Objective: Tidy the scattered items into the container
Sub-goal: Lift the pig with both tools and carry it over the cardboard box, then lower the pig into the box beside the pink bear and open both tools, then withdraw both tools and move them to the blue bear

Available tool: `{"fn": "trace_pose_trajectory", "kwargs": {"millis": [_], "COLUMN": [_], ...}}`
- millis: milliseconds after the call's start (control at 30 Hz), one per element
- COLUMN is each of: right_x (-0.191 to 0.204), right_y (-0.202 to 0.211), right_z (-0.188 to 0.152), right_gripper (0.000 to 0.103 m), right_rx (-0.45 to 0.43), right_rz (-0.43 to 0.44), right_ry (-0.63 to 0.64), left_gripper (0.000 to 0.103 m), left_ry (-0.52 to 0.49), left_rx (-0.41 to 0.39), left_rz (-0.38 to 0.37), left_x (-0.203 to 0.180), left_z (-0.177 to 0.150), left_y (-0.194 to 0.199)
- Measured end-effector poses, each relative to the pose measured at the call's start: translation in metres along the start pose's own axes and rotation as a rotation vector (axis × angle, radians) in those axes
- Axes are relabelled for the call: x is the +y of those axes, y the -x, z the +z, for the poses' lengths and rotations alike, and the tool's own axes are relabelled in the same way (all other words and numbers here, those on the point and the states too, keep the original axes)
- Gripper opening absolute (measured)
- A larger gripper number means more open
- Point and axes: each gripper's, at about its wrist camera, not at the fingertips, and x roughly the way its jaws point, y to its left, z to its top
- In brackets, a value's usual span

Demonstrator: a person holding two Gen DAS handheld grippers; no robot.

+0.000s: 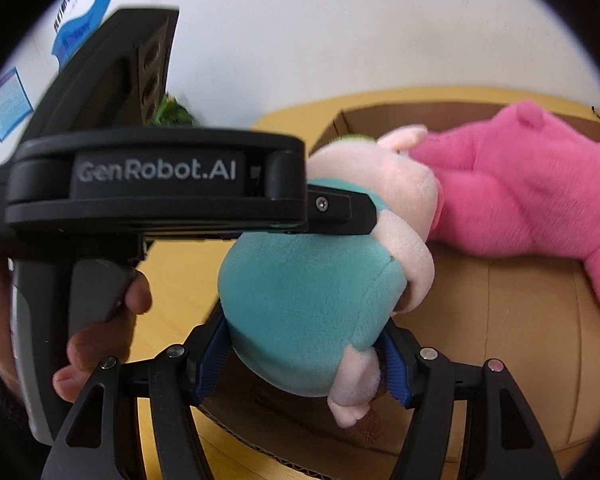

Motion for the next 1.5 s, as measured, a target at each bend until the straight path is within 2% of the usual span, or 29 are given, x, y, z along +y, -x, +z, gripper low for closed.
{"fn": "trace_pose_trajectory", "kwargs": {"millis": [100, 233, 300, 367, 433, 533, 600, 733, 800, 867, 933, 1000, 1133, 1233, 1400, 1500], "right_x": [0.000, 0.007, 0.006, -0.001, -0.006, -0.003, -0.002, -0.015, -0.014, -0.014, -0.035, -0.037, -0.048, -0.055, -0.063, -0.067], "right_y": [-0.008, -0.008, -0.009, -0.012, -0.007, 0.021, 0.052, 0.116, 0.136, 0.161, 0.165, 0.192, 0.220, 0.233, 0.252, 0.258], "right_z": [-0.011, -0.019, -0.020, -0.021, -0.022, -0.028, -0.038, -0.060, -0.058, -0.051, -0.038, -0.044, -0.053, -0.065, -0.081, -0.084], "right_gripper": [0.068, 0.070, 0.074, 0.084, 0.085, 0.087, 0.089, 0.094, 0.094, 0.094, 0.094, 0.095, 0.095, 0.096, 0.096, 0.096], "right_rx": [0.054, 0.068, 0.089, 0.118, 0.132, 0.075, 0.016, -0.081, -0.116, -0.162, -0.213, -0.270, -0.317, -0.327, -0.317, -0.316], "right_rz": [-0.002, -0.016, -0.009, 0.005, 0.019, -0.012, 0.007, 0.063, 0.060, 0.024, -0.032, -0.120, -0.247, -0.289, -0.312, -0.324], "right_ry": [-0.010, 0.015, 0.003, -0.032, -0.051, -0.012, 0.023, 0.029, 0.012, 0.002, 0.016, 0.049, 0.088, 0.093, 0.084, 0.087], "left_gripper": [0.072, 0.072, 0.073, 0.074, 0.076, 0.077, 0.077, 0.098, 0.099, 0.099, 0.101, 0.103, 0.103, 0.103, 0.103, 0.103], "left_ry": [-0.006, -0.010, -0.010, 0.008, 0.035, 0.042, 0.028, 0.021, 0.030, 0.035, 0.035, 0.016, -0.028, -0.031, -0.006, -0.022], "left_rx": [0.000, -0.015, -0.015, -0.015, -0.022, -0.039, -0.092, -0.237, -0.298, -0.335, -0.365, -0.385, -0.403, -0.394, -0.375, -0.380], "left_rz": [0.005, 0.018, 0.023, 0.018, 0.017, 0.085, 0.097, 0.137, 0.176, 0.178, 0.175, 0.179, 0.217, 0.203, 0.114, 0.127], "left_x": [0.003, 0.005, 0.005, 0.005, 0.005, -0.005, -0.016, -0.038, -0.050, -0.067, -0.085, -0.105, -0.139, -0.156, -0.175, -0.187], "left_z": [-0.009, -0.014, -0.015, -0.014, -0.014, -0.021, -0.031, -0.060, -0.078, -0.099, -0.121, -0.142, -0.175, -0.192, -0.207, -0.211], "left_y": [-0.002, 0.001, 0.002, 0.003, 0.007, 0.022, 0.046, 0.098, 0.118, 0.134, 0.143, 0.146, 0.138, 0.130, 0.126, 0.126]}}
